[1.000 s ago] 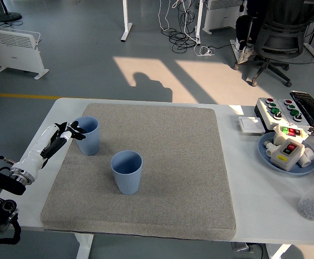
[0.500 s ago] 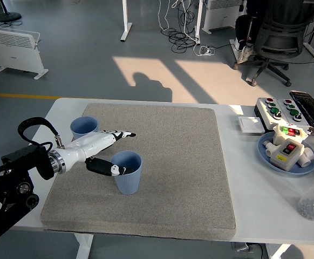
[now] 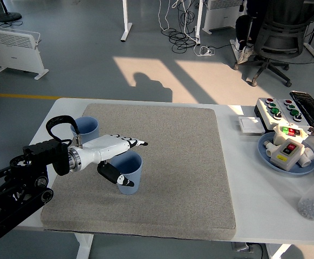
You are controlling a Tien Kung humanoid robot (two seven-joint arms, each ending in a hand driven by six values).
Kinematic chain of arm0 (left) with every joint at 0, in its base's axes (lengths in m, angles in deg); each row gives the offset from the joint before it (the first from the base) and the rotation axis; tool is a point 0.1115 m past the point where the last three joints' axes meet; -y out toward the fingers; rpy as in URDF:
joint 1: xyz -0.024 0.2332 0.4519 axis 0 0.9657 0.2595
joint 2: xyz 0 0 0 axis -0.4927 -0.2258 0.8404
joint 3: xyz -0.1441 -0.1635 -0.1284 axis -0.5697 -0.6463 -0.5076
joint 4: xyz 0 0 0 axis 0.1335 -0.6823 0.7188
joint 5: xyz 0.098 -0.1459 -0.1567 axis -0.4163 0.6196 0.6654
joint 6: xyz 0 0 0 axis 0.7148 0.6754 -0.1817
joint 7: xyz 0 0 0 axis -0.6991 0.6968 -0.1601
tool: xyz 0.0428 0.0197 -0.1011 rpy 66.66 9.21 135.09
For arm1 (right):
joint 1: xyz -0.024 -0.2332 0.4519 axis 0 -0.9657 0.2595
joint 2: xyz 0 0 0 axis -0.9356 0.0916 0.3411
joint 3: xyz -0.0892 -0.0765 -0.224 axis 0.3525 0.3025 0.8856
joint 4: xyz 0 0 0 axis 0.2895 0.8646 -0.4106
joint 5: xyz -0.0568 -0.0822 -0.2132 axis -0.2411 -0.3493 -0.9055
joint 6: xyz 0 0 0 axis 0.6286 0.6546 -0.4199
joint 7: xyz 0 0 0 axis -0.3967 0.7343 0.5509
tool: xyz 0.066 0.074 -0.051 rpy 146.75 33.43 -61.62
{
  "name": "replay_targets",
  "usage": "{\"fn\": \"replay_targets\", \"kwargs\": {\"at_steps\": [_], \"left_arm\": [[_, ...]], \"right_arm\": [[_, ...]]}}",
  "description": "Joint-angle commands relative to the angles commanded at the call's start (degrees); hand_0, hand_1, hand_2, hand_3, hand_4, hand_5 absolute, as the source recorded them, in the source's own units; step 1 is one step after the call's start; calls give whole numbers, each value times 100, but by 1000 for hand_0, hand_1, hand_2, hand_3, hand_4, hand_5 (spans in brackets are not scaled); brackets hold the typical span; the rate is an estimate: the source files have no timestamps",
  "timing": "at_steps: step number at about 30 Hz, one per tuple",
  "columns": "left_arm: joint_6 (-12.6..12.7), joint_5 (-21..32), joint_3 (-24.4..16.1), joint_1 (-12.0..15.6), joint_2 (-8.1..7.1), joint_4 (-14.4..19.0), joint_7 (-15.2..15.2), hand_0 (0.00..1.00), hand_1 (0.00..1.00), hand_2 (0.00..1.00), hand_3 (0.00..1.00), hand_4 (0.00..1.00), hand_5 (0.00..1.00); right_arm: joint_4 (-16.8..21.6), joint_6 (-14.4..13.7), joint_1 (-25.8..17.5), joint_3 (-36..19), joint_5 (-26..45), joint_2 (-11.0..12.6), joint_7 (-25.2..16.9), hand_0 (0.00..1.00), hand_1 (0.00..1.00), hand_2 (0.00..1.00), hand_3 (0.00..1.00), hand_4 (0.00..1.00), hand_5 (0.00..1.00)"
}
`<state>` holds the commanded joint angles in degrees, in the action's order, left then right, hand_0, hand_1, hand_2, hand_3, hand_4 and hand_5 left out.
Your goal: Push cup pick cup insert cup
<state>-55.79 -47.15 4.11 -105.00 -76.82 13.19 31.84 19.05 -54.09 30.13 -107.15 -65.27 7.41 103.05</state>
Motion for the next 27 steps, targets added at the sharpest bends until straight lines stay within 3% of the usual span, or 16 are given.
{"fn": "replay_targets", "kwargs": {"at_steps": [1, 6, 7, 12, 13, 24, 25, 27], "left_arm": [[-1, -16, 13, -23, 7, -35, -13, 804, 820, 899, 948, 780, 171], [-66, 65, 113, -191, 57, -252, -127, 804, 820, 899, 948, 780, 171], [-73, 92, 132, -205, 63, -267, -157, 697, 730, 839, 844, 723, 110], [-235, 89, 189, -230, 72, -277, -131, 697, 730, 839, 844, 723, 110], [-242, 85, 196, -233, 69, -286, -119, 550, 677, 808, 746, 676, 70], [-229, 106, 250, -275, 82, -391, -97, 500, 621, 759, 699, 667, 65], [-219, 106, 250, -274, 77, -387, -100, 495, 564, 695, 565, 606, 46], [-169, 99, 242, -270, 67, -378, -113, 495, 564, 695, 565, 606, 46]], "right_arm": [[0, 1, 3, 2, -2, 0, -1, 708, 638, 644, 584, 123, 410], [-4, -11, 22, 20, 42, 4, -14, 708, 638, 644, 584, 123, 410], [-5, -11, 27, 23, 45, 5, -17, 708, 637, 644, 584, 123, 409], [-8, -17, 34, 31, 71, 10, -24, 708, 637, 644, 584, 123, 409], [-9, -16, 35, 34, 72, 12, -26, 708, 637, 644, 584, 123, 408], [-10, -16, 30, 24, 58, 11, -24, 708, 637, 644, 584, 124, 411], [-10, -16, 29, 22, 55, 11, -23, 708, 637, 643, 583, 124, 408], [-10, -16, 30, 17, 55, 12, -22, 708, 637, 643, 583, 124, 408]]}}
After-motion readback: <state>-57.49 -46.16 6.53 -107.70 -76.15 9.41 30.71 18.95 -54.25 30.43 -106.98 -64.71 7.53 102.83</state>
